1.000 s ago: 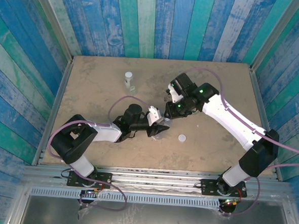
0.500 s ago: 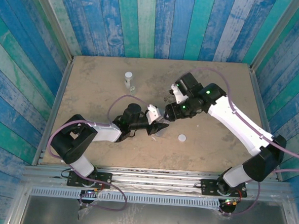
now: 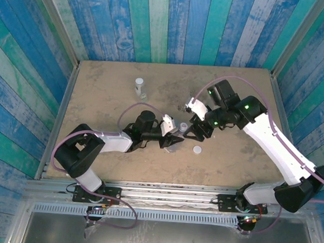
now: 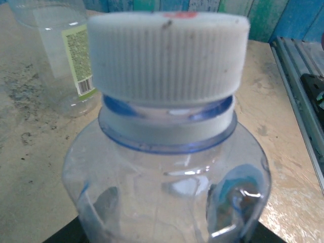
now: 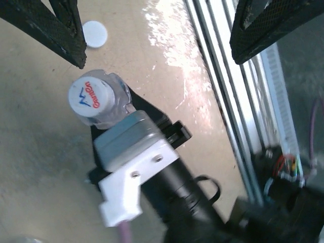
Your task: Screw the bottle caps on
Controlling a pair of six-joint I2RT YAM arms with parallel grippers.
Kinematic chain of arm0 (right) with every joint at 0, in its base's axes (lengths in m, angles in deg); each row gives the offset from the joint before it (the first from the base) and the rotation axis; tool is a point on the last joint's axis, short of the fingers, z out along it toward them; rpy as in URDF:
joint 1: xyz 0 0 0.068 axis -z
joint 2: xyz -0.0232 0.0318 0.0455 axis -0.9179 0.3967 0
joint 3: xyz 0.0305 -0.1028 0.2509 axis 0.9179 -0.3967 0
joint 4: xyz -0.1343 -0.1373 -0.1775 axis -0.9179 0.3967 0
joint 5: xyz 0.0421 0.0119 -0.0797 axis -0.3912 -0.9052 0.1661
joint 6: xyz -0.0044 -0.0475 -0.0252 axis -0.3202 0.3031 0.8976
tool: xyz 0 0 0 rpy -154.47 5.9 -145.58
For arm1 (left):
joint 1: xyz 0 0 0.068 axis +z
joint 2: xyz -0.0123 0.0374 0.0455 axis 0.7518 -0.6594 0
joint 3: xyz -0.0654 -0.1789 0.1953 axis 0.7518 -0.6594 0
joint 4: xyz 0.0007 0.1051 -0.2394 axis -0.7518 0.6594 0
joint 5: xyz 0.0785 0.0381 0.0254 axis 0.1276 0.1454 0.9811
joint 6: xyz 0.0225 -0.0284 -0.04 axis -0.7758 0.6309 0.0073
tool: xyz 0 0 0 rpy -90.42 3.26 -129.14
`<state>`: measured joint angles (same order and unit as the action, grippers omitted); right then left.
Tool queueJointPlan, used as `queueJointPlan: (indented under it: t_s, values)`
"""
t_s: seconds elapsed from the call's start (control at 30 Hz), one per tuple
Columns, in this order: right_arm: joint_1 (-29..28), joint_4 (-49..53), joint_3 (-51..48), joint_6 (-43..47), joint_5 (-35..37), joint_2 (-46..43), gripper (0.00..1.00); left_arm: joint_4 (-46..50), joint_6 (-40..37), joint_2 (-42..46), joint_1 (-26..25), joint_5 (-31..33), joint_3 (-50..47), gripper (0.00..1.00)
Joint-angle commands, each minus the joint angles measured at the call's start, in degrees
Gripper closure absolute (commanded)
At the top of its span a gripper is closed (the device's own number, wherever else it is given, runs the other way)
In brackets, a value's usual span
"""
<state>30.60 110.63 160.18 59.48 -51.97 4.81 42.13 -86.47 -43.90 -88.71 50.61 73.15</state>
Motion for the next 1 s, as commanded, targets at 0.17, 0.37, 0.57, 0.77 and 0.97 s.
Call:
queueJointPlan:
  t_s: [0.17,0.37,0.57,0.77,0.97]
  values:
    - [0.0,2.6,-0.5,24.7,-0.1,0.5,0.2,11.9,-5.8,6.1,-0.1,-5.0,3.4,0.55]
    - [0.5,3.8,0.8,27.1,1.0,4.7,0.32,13.6,-6.0,7.1,-0.1,-5.8,4.6,0.55]
    - [0.8,2.9,1.6,26.6,1.1,7.5,0.36,14.8,-6.7,7.6,-0.1,-6.5,5.4,0.54]
    - [1.3,2.4,2.2,26.0,0.6,9.2,0.4,15.4,-7.0,8.2,0.0,-6.6,5.4,0.53]
    - [1.4,2.1,2.9,25.2,-0.2,10.7,0.46,15.9,-7.1,8.6,-0.1,-6.5,5.0,0.53]
